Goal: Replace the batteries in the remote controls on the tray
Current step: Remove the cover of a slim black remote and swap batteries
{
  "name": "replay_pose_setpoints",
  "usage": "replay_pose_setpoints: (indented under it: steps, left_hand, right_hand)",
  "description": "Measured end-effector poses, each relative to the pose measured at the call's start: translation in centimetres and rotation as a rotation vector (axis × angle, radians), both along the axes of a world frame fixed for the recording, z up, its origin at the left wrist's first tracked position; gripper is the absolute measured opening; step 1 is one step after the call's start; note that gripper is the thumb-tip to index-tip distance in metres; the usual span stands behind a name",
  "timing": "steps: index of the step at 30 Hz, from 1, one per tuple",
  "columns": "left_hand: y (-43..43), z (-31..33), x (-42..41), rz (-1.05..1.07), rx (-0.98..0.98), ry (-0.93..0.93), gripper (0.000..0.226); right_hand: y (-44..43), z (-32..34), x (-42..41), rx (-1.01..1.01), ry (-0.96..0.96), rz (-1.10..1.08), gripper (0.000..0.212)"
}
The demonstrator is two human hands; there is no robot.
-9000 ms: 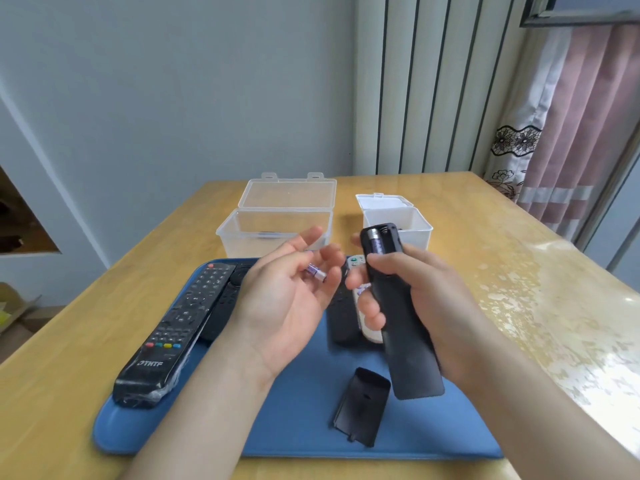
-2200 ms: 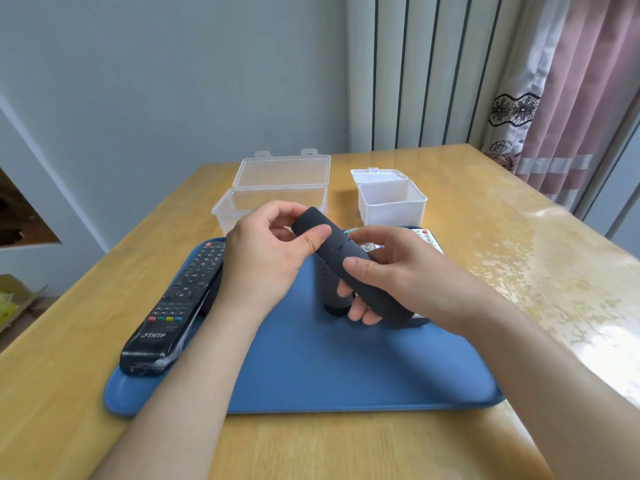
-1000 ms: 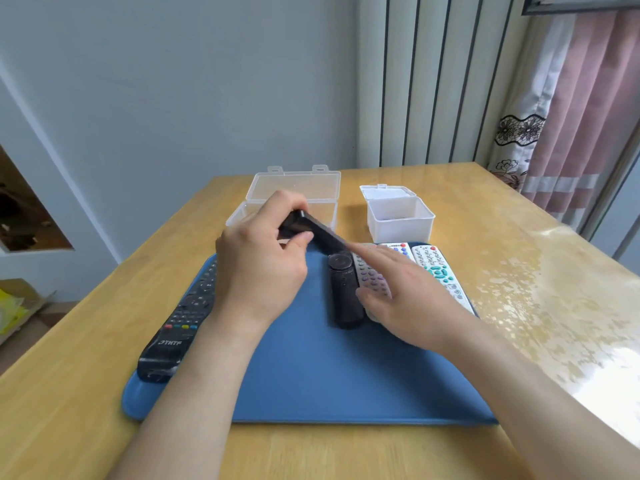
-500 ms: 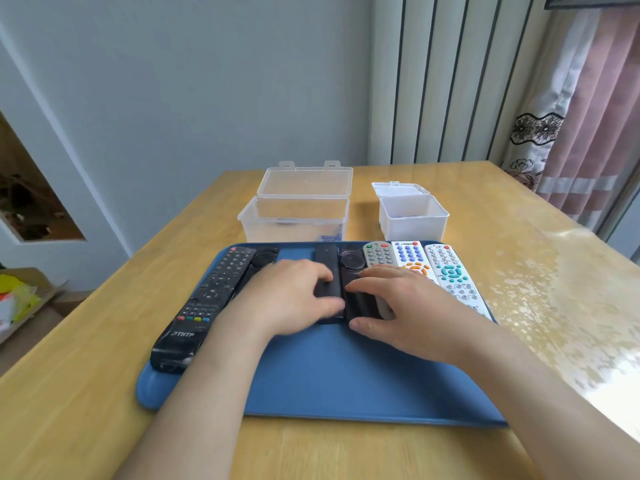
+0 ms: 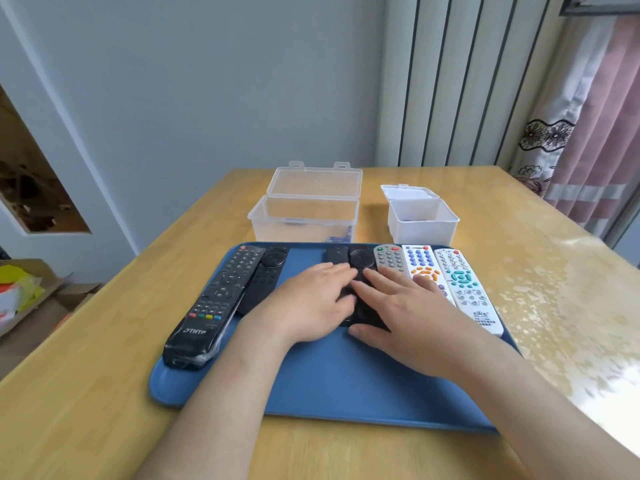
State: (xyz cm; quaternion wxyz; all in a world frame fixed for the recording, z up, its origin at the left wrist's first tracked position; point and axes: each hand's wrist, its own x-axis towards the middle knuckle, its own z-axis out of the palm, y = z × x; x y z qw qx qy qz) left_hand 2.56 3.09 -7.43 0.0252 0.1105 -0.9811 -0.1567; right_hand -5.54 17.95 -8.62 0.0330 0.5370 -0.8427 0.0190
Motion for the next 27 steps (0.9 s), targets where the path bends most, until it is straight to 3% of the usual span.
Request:
replay_pose_setpoints:
  steps: [5,9,13,16,19,22,25,27]
  left_hand:
    - [-0.3,-0.4,0.0,-0.009,-0.008,-0.079,0.054]
    - [0.1,0.4,0.2,-0.012,0.146,0.154,0.032]
    - [-0.7,3.8,-0.5,0.076,0.091,0.280,0.040]
    - [-2.7,6.9,-2.7,0.147,0.067,0.323,0.038]
    - [-5.2,8.0,-5.9,0.175,0.076,0.239,0.037]
    - [-7.7,7.1,-8.3,0.193,0.220,0.051,0.029]
    - [-9.1,6.1,-9.9,0.136,0.308,-0.141,0.029]
    - [-9.4,5.9,-10.8,0.105,0.317,-0.260,0.033]
  right_hand:
    - [0.0,0.5,-0.3,-0.083,-0.031,0.010,0.061]
    - [0.2,3.4,-0.9,-0.250,-0.350,-0.028,0.023]
    - [-1.5,7.4,-3.2,-0.380,-0.561,-0.027,0.022]
    - [-4.2,9.3,-5.3,-0.416,-0.519,-0.051,0.021]
    - [-7.0,10.0,-7.1,-0.310,-0.399,-0.102,0.039]
    - [-9.6,9.7,-8.6,-0.155,-0.322,-0.099,0.052]
    - [-12.1,9.3,-10.0,0.086,-0.260,-0.077,0.049]
    - [-13.6,9.0,-10.7,0.214,-0.210,-0.054,0.036]
